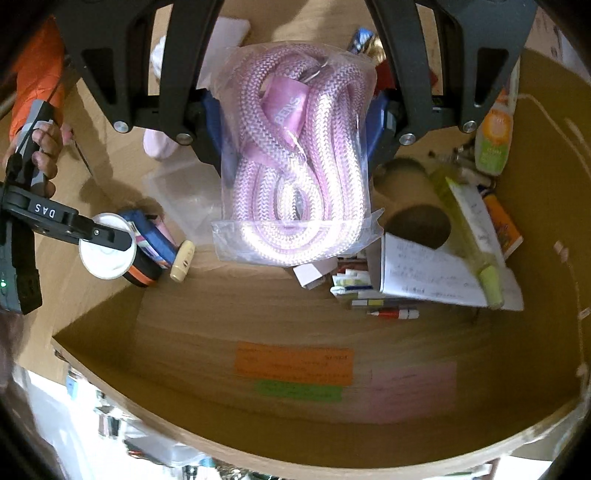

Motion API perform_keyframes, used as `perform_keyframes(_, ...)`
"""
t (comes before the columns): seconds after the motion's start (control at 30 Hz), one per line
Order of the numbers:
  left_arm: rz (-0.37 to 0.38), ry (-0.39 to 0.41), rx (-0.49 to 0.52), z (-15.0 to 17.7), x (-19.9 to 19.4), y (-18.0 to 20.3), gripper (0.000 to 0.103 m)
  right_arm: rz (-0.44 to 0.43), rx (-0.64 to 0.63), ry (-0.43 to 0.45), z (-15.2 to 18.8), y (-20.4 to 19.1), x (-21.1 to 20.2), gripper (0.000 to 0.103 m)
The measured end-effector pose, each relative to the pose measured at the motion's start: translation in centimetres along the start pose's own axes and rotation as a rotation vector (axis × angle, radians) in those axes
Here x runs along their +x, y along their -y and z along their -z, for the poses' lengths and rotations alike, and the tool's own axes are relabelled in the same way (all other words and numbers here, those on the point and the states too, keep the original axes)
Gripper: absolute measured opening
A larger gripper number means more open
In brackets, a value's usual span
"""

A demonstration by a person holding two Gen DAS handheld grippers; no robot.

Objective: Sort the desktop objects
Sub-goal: 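Carry the pink rope and white roll into the clear box and release both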

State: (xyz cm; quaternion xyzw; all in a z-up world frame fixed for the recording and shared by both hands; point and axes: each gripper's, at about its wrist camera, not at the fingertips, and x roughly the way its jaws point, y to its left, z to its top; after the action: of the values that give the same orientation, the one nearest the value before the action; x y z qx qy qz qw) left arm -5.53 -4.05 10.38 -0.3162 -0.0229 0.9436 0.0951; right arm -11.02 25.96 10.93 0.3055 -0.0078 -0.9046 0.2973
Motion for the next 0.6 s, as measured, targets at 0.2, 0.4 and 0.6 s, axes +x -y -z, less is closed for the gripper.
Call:
perform_keyframes(0.2, 0.006, -0.053, 0.002, -2.4, 3.7, 0.0, 0.061, 0.0, -0.012, -0.049, -1.5, 0.5, 3.3, 0.027)
perform_keyframes(0.4, 0.025, -0.128, 0.007, -2.9, 7.9, 0.1, 0.061, -0.001, -0.003, -0.133, -1.2, 1.8, 7.2, 0.027)
perform_keyframes(0.6, 0.039, -0.201, 0.029, -2.5, 11.4, 0.6, 0.061, 0.001, -0.003, -0.212, -0.3, 2.7, 10.0, 0.027)
